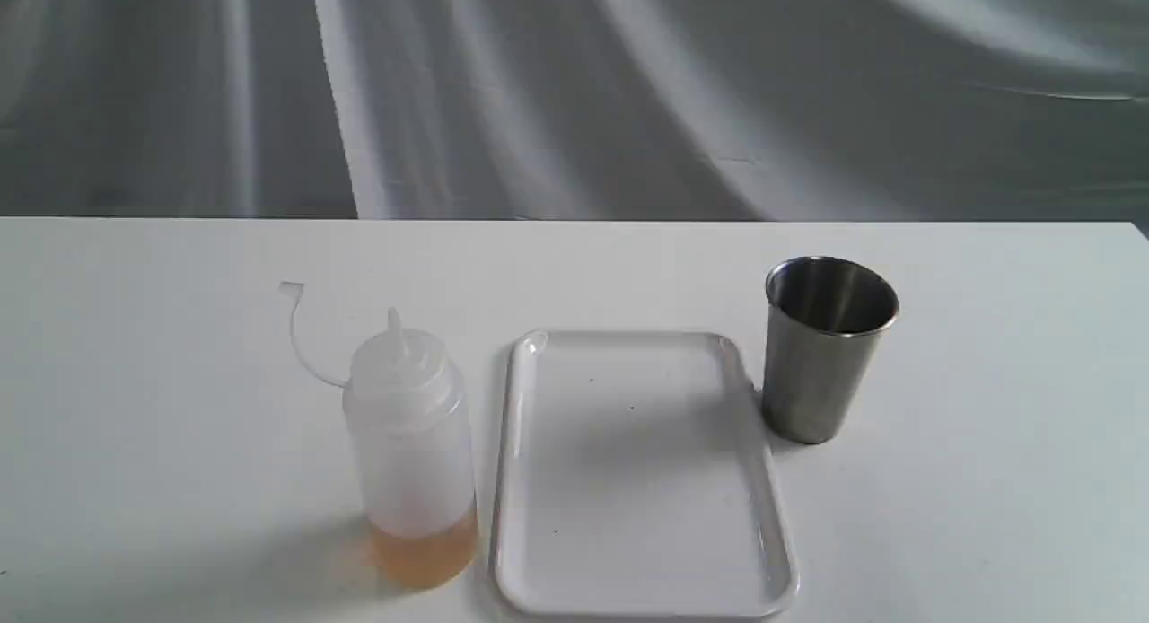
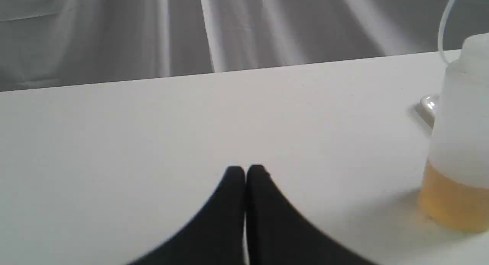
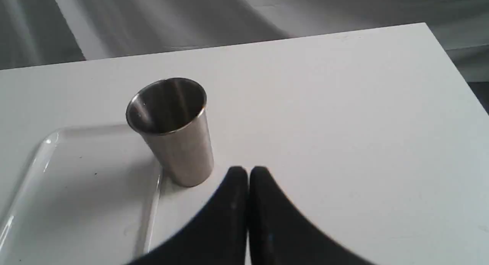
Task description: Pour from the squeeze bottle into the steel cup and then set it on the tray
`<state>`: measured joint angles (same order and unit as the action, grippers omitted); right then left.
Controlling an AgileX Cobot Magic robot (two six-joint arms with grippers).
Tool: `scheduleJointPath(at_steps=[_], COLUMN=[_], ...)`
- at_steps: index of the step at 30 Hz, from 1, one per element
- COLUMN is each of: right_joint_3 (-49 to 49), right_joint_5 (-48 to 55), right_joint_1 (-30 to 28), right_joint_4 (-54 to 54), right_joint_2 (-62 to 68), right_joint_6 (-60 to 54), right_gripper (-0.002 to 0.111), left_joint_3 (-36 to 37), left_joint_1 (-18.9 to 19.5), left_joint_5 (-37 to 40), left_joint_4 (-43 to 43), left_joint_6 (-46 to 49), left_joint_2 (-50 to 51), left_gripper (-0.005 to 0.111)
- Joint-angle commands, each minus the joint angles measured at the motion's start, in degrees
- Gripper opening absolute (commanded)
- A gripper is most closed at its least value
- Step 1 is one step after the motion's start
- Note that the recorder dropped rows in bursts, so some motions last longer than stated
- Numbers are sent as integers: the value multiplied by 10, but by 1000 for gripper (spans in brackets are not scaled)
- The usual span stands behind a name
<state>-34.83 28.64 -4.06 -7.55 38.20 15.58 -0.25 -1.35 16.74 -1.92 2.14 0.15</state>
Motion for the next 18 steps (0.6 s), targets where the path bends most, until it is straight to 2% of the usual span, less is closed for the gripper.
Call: scheduleJointPath(at_steps=[1, 9, 18], right_joint_3=[-27, -78, -106], right_joint_5=[-5, -89, -209], right_joint_1=[8, 120, 261], right_joint_4=[-10, -39, -36], right_joint_2=[32, 119, 278], right_joint_6=[10, -2, -96], right_gripper=[0, 0, 0], left_joint_3=[3, 3, 3], left_joint_1=[1, 1, 1], left_joint_5=[-4, -4, -4], left_joint_4=[0, 0, 0], left_joint_6=[-2, -1, -1], left_joint_2=[-1, -1, -1], left_gripper=[0, 0, 0])
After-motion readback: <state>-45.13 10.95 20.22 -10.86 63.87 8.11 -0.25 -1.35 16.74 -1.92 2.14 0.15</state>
